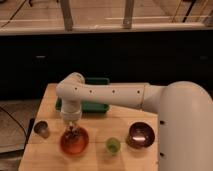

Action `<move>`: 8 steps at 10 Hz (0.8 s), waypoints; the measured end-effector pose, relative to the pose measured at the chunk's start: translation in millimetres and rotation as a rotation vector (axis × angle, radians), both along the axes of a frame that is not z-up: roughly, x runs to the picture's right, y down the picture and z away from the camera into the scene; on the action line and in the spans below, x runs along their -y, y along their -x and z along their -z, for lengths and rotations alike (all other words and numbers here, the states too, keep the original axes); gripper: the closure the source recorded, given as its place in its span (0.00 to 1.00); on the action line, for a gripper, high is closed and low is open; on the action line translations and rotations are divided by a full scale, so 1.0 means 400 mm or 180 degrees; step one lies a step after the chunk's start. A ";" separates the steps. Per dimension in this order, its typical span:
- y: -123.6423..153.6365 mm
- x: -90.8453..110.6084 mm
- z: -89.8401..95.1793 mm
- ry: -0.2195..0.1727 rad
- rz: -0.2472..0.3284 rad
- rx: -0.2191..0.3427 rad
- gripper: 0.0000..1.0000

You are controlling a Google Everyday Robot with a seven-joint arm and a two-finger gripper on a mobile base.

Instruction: Place grapes in red bowl

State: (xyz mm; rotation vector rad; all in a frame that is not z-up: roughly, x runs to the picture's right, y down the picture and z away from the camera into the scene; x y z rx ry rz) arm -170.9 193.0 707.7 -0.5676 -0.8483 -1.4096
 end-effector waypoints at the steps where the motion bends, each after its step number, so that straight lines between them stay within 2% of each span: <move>1: -0.001 0.002 0.000 0.0003 -0.0002 -0.0002 0.75; 3: -0.001 0.003 0.000 0.0006 -0.0001 -0.0003 0.62; 6: 0.000 0.006 0.001 0.0009 -0.0003 -0.0002 0.66; 7: 0.001 0.007 0.002 0.0010 -0.0002 0.0003 0.62; 8: 0.001 0.008 0.002 0.0012 -0.0001 0.0005 0.63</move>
